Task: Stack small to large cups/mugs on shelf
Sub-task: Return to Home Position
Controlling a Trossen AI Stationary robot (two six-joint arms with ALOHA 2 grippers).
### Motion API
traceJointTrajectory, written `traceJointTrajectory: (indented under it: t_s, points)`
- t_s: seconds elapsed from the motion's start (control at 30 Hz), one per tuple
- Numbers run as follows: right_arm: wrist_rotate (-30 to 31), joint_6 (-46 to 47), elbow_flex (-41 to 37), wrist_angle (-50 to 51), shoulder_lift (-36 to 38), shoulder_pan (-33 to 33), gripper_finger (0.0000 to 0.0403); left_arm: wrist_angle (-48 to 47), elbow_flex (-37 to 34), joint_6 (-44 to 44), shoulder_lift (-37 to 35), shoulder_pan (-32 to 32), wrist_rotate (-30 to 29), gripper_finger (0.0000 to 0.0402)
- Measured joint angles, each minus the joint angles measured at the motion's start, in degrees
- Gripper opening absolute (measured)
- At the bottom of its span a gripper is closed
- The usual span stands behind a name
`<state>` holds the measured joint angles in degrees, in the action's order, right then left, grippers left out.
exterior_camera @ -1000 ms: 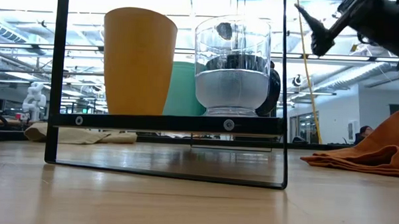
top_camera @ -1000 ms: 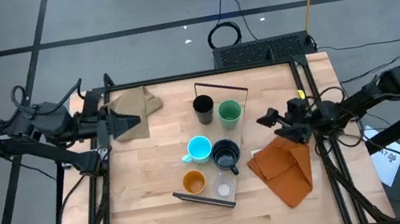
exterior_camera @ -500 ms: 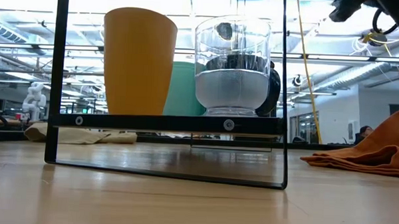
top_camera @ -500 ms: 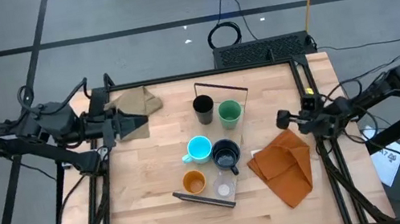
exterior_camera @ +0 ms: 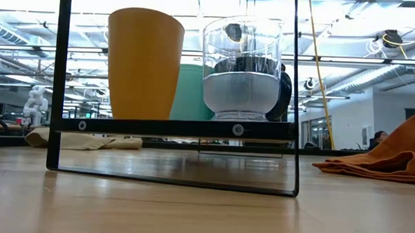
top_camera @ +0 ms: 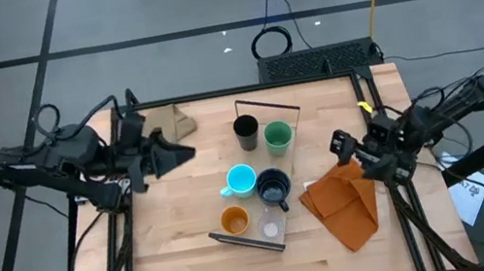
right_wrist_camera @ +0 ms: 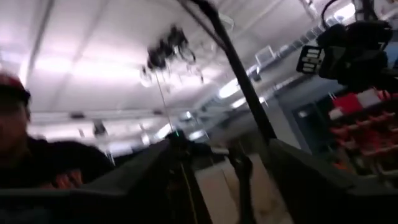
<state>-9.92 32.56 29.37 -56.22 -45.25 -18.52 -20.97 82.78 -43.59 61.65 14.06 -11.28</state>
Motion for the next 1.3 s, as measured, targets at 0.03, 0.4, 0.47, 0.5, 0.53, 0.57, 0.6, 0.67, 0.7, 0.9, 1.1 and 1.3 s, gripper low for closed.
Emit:
traceJointTrajectory:
  t_s: [0.03,0.4,0.47,0.5,0.53,0.57,0.6,0.67,0.7,0.9,1.1,1.3]
  points:
    - [-0.76,-2.82,2.68,5.07,0.00,-0.26,0.0236,0.83,0.00,0.14,0.50,0.01,1.08,0.0081]
    - [4.35,-25.93,25.03,44.57,0.31,-0.82,0.0002,4.55,0.00,16.56,1.94,2.28,-2.75,0.0069]
    - [8.15,-29.52,27.67,53.14,0.36,-1.49,0.0001,3.42,0.00,22.18,1.29,3.71,-5.37,0.0045]
    - [10.43,-31.24,28.72,56.59,0.54,-1.91,0.0001,1.99,0.00,24.90,0.78,4.61,-7.29,0.0029]
    - [12.94,-33.04,29.66,59.44,0.87,-2.30,0.0001,0.21,0.00,26.77,0.16,5.57,-9.64,0.0015]
    - [15.44,-34.76,30.36,61.80,1.40,-2.63,0.0000,-1.79,0.00,27.96,-0.63,6.53,-11.79,0.0008]
    - [17.91,-36.17,30.62,63.80,2.13,-2.95,0.0000,-3.93,0.00,28.40,-1.47,7.47,-14.03,0.0007]
    - [21.67,-38.01,30.66,67.14,3.77,-3.37,0.0000,-7.06,0.00,28.58,-3.13,9.05,-17.03,0.0004]
    - [23.27,-39.14,30.73,69.28,4.56,-3.41,0.0000,-8.83,0.00,28.65,-4.07,9.70,-17.96,0.0003]
    - [32.47,-36.17,30.54,91.36,9.27,-3.35,0.0000,-21.94,0.00,25.85,-9.35,12.90,-24.12,0.0001]
    - [32.40,-42.35,22.74,83.12,15.51,-3.33,0.0000,-28.76,0.00,29.94,-12.85,12.97,-26.40,0.0001]
    - [29.18,-38.91,4.45,64.87,25.05,-2.55,0.0000,-27.19,-1.66,30.62,-17.39,12.97,-24.65,0.0001]
